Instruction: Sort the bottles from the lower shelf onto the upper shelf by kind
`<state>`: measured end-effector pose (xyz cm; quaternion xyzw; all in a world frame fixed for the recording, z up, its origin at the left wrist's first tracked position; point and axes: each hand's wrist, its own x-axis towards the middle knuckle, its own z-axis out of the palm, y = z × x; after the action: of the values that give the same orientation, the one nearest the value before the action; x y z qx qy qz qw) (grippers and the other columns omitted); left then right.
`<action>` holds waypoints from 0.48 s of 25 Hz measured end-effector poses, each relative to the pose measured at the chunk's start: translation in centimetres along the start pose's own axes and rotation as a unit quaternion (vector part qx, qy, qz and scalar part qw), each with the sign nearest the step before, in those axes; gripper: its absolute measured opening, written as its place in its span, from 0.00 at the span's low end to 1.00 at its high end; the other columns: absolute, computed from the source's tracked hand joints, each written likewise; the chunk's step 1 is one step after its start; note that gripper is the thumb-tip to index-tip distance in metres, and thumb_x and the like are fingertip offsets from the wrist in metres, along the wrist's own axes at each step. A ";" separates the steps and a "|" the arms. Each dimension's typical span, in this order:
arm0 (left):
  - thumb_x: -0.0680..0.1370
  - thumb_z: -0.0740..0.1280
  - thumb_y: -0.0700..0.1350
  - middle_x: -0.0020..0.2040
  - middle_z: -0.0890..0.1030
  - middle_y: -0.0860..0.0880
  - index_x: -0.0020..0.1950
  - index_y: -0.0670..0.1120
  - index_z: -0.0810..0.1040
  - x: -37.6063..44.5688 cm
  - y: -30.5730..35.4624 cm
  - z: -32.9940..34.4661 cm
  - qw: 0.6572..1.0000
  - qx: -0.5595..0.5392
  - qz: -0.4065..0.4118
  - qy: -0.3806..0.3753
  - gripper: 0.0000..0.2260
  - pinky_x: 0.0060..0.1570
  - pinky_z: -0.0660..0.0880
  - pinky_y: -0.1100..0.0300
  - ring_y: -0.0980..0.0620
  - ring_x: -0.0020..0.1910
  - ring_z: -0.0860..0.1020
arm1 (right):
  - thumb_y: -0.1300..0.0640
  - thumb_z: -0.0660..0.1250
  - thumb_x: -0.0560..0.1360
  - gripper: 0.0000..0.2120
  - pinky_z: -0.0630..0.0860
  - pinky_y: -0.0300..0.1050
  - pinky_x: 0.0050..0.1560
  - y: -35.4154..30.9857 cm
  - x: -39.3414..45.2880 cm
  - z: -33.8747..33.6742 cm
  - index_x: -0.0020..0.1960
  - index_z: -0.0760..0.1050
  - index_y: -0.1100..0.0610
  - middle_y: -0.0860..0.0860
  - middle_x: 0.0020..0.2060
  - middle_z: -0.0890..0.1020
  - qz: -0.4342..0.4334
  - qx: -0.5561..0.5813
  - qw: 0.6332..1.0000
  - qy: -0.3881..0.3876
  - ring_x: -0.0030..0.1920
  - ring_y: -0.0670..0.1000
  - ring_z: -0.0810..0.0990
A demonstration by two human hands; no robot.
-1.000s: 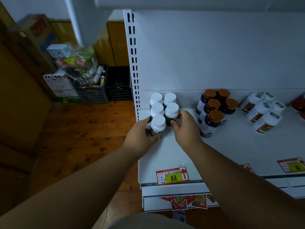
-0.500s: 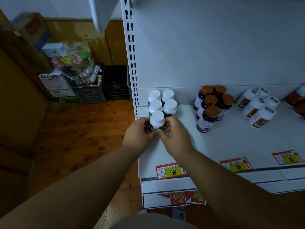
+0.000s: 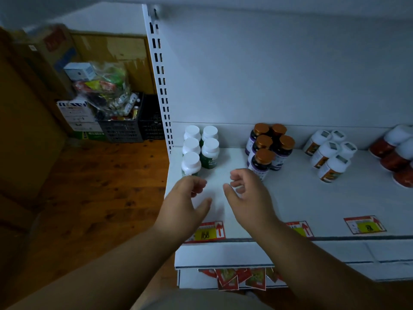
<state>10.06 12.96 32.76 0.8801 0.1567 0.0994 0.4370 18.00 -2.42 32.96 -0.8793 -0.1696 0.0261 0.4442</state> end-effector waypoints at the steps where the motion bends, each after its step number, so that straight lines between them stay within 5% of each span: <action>1: 0.75 0.72 0.49 0.54 0.76 0.60 0.60 0.57 0.73 0.0 1.0 1.1 1.000 -0.005 -0.002 -0.001 0.16 0.49 0.73 0.71 0.59 0.52 0.76 | 0.53 0.69 0.77 0.11 0.76 0.39 0.49 1.1 0.0 -1.3 0.59 0.72 0.49 0.45 0.51 0.78 -0.005 0.007 1.000 0.005 0.49 0.44 0.77; 4: 0.75 0.72 0.49 0.54 0.77 0.60 0.60 0.57 0.73 -0.3 3.6 5.1 0.999 -0.023 -0.029 0.019 0.15 0.49 0.73 0.71 0.60 0.52 0.76 | 0.54 0.69 0.77 0.08 0.77 0.45 0.49 4.2 0.3 -5.1 0.54 0.72 0.47 0.43 0.47 0.78 -0.008 0.012 1.000 -0.010 0.47 0.42 0.77; 12: 0.76 0.71 0.49 0.56 0.77 0.56 0.63 0.53 0.74 0.4 7.8 10.5 0.992 -0.034 -0.102 0.072 0.16 0.53 0.76 0.63 0.58 0.52 0.77 | 0.51 0.68 0.78 0.09 0.72 0.36 0.44 7.8 2.9 -10.5 0.57 0.73 0.49 0.43 0.47 0.78 -0.018 0.000 0.998 -0.059 0.46 0.41 0.77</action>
<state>15.23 0.87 32.74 0.8347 0.2731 0.1225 0.4623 24.93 -13.88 33.46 -0.8730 -0.2111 0.0700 0.4341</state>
